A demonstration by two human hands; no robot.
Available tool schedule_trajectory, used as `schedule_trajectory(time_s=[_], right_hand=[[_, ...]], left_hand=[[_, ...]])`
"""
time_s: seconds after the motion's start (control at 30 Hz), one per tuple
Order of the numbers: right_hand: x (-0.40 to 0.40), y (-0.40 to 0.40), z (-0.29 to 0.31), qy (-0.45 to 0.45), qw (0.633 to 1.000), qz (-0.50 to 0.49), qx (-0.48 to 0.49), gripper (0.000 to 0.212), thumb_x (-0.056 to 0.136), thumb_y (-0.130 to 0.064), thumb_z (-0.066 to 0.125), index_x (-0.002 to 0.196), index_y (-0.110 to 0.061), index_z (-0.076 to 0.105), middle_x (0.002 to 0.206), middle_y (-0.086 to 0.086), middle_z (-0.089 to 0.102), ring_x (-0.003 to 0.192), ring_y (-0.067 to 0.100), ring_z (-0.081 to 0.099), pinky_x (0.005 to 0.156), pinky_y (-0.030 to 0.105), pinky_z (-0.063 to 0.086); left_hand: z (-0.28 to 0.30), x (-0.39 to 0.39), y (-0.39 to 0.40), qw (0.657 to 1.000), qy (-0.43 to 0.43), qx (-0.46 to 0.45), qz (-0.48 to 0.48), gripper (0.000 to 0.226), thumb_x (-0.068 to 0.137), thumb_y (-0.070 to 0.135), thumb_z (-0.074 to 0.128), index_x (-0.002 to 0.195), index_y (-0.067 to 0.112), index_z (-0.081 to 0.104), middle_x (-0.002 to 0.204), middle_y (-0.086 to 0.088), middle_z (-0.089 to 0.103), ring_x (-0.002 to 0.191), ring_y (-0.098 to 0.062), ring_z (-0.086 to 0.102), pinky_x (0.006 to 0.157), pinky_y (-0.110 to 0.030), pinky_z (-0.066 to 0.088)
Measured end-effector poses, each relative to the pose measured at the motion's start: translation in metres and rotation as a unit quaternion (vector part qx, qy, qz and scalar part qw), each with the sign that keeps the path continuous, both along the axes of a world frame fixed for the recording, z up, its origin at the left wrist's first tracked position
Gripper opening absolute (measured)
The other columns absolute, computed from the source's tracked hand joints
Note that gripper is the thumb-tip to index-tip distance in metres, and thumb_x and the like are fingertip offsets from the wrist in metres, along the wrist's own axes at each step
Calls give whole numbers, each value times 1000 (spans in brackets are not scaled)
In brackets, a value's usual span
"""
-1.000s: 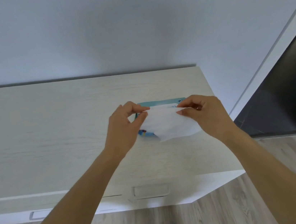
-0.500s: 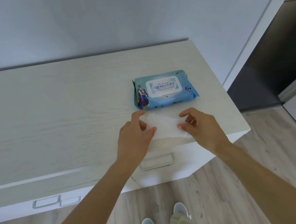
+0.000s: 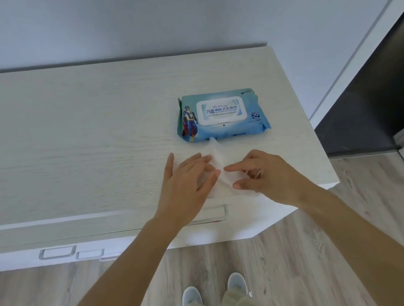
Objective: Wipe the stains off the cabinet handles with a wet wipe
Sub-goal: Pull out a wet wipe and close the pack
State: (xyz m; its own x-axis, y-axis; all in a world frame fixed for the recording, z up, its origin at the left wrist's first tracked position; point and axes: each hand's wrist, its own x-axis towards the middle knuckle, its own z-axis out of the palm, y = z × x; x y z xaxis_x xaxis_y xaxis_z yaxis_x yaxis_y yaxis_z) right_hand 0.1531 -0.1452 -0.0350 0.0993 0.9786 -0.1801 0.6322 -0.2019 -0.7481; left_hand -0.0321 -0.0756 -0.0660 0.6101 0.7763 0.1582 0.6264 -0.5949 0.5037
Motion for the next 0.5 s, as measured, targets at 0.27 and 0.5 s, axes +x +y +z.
schedule_trajectory(time_s=[0.27,0.5], right_hand=[[4,22,-5,-202,976,79,-29,64,70,-54,71,129,-48,47,135,-23,38,123,11,23,84,24,10],[0,24,-12,-150,988,-9,43,31,68,-45,77,73,-29,52,74,-15,41,80,8,39,66,29,13]], left_hand=[[-1,3,9,998,-46,-42,-25,34,80,58,57,92,26,59,128,15,55,132,2,33,115,-30,-13],[0,5,0,999,-21,41,-2,58,67,71,60,103,24,61,122,14,55,121,-5,41,110,-32,-19]])
